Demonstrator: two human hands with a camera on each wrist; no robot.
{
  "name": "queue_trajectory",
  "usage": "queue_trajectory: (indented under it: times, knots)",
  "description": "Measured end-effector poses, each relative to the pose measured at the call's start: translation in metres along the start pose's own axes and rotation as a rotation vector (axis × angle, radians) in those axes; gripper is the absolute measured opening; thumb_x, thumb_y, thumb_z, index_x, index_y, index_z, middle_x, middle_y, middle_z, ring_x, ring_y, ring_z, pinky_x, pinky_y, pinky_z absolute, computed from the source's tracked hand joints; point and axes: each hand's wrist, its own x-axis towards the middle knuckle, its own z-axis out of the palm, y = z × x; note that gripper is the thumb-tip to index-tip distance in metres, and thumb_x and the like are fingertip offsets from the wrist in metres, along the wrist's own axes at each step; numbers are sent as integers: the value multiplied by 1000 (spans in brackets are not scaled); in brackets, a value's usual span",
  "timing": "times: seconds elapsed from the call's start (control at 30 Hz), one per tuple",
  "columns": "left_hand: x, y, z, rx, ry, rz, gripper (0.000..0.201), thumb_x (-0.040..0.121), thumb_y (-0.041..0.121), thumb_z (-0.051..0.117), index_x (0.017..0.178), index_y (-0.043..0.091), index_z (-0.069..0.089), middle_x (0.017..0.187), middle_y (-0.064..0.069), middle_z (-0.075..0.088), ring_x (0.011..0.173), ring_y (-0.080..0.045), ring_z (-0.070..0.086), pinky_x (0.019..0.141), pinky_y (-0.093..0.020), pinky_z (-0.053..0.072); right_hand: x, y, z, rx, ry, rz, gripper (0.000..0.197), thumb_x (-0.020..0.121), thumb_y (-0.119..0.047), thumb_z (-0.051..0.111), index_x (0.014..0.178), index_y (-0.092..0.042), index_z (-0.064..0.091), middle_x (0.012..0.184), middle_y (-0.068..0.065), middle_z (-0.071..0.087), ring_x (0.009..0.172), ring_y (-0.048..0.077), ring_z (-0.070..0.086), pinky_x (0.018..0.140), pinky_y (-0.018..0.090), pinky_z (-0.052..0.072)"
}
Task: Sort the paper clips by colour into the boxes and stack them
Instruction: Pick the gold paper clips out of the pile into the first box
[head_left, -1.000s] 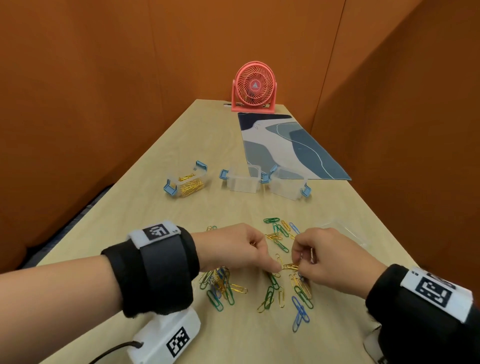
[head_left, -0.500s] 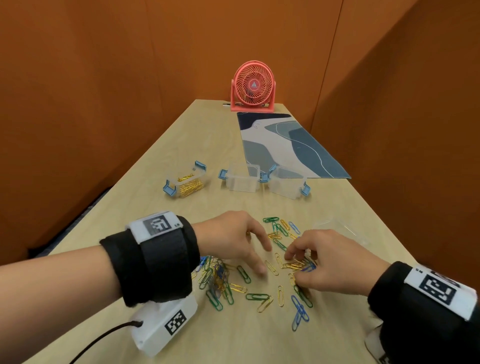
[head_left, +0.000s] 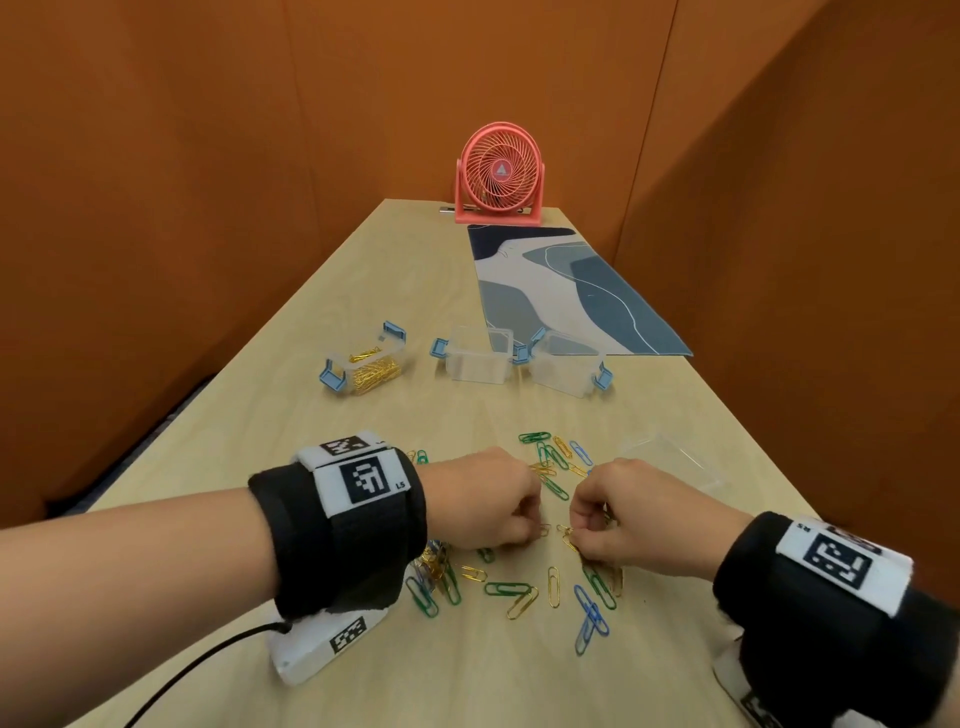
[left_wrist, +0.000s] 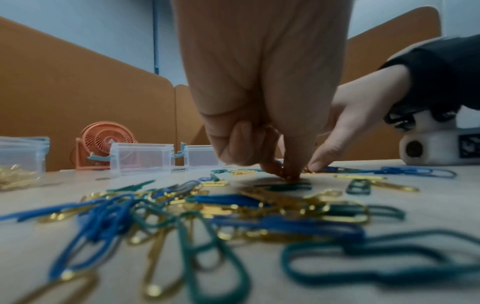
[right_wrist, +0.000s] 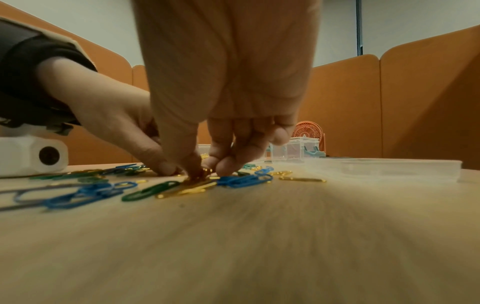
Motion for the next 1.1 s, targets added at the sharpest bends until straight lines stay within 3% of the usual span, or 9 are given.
queue_trajectory:
  times: [0.07,0.17,0.23,0.37,0.6,0.83,0.9,1.0,1.1]
  knots:
    - [-4,4,3,56,-55,-33,31,93,28,49,102,0,61,97,-16,65,80,-23,53,68,-28,42,0,1,1,-19,-10,-21,11,82,-27,59,71,-25,57,75,-6,58,66,6,47,57,15,37]
    - [-8,9,0,7,-101,-114,34,95,28,42,96,-3,56,89,-15,58,76,-22,47,64,-24,33,0,1,-1,-19,52,-55,11,86,-28,55,77,-24,58,80,-5,59,68,6,46,60,16,37]
    - [-6,8,-5,-260,-90,-232,30,97,29,35,87,6,51,81,-9,49,70,-19,44,60,-25,34,0,0,-4,58,153,-79,11,88,-28,55,79,-23,59,78,-8,58,69,5,47,62,15,36]
    - [-7,4,-16,-1139,-68,-466,26,91,17,31,67,13,38,59,-1,35,47,-11,29,36,-16,24,-4,-7,-10,242,336,-153,7,88,-27,61,84,-22,64,76,-14,58,73,7,50,64,10,38]
    - [-5,8,-12,-1510,-192,-435,24,93,13,27,92,4,49,70,-14,60,51,-15,46,43,-20,48,-8,-13,-11,324,337,-257,8,82,-26,68,86,-20,73,82,-7,67,83,4,54,68,3,36]
    - [-1,7,-8,-1320,-152,-469,34,94,28,49,64,19,38,50,4,48,41,-7,43,34,-12,30,-13,2,-8,138,174,49,5,82,-37,64,84,-33,66,85,-12,65,74,1,52,69,17,44]
    - [-3,7,-10,-1233,-155,-447,29,91,24,56,67,19,40,49,5,44,41,-5,39,34,-12,27,-15,4,-9,84,104,94,20,76,-44,70,93,-34,69,87,-16,61,73,-3,47,68,17,40]
    - [-7,10,-11,-988,-158,-301,28,84,23,68,63,21,49,54,7,45,48,-6,37,42,-14,30,-14,3,-10,43,61,136,37,69,-44,77,103,-33,70,87,-17,57,70,-5,45,60,12,34]
    - [-13,14,-11,-712,-133,-111,17,72,27,79,68,21,64,54,15,51,53,0,44,54,-15,34,-11,4,-9,58,71,130,30,71,-35,77,100,-29,72,83,-15,61,64,-4,47,55,10,31]
